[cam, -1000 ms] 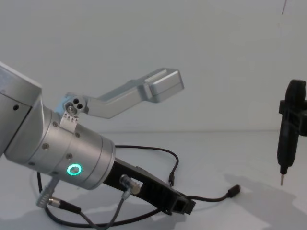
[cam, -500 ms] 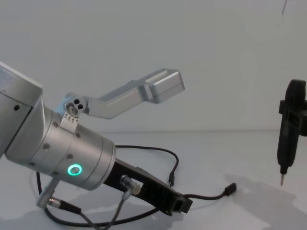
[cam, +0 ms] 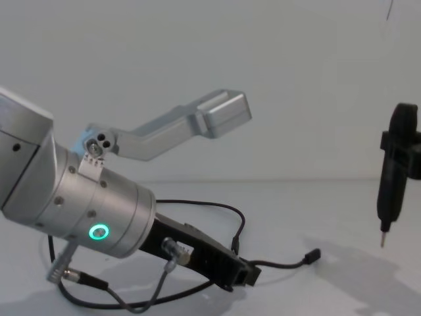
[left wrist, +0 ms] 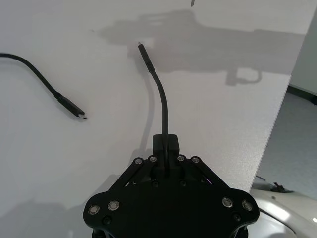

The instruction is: Pick up the data cable with the one hand.

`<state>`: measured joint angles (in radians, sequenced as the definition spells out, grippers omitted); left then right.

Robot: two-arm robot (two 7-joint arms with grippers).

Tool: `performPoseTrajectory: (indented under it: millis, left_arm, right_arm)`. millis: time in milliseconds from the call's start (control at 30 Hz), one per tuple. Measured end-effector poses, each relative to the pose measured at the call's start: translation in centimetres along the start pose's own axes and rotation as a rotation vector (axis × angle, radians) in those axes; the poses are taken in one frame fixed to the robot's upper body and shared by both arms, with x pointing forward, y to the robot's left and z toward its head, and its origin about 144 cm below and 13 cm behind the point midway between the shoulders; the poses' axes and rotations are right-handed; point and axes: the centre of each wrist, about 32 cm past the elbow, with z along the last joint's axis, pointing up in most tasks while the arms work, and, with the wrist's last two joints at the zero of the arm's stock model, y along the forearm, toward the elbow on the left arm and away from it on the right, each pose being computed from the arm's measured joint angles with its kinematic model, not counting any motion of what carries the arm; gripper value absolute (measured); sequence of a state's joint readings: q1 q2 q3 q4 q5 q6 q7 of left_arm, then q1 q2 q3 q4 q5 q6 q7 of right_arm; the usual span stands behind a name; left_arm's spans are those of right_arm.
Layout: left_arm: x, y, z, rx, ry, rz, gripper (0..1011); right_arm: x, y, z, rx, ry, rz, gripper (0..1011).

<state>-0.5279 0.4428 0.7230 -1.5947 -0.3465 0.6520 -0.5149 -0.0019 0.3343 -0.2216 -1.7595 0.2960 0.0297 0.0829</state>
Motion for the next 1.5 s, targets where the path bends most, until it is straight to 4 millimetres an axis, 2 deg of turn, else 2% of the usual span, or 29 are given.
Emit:
performPoseTrajectory:
  millis: [433, 867, 1500]
  left_arm:
    - [0.0, 1.8, 0.1, -0.088, -0.087, 0.043, 42]
    - [1.2, 3.7, 0.9, -0.143, -0.178, 0.013, 42]
    - [1.9, 4.9, 1.6, -0.161, -0.223, 0.004, 42]
  right_arm:
    - [1.2, 1.8, 1.9, 0.082, 0.05, 0.064, 279]
    - [3.2, 3.8, 4.2, 0.172, 0.108, 0.107, 279]
    - [4.7, 4.9, 5.4, 0.146, 0.207, 0.204, 279]
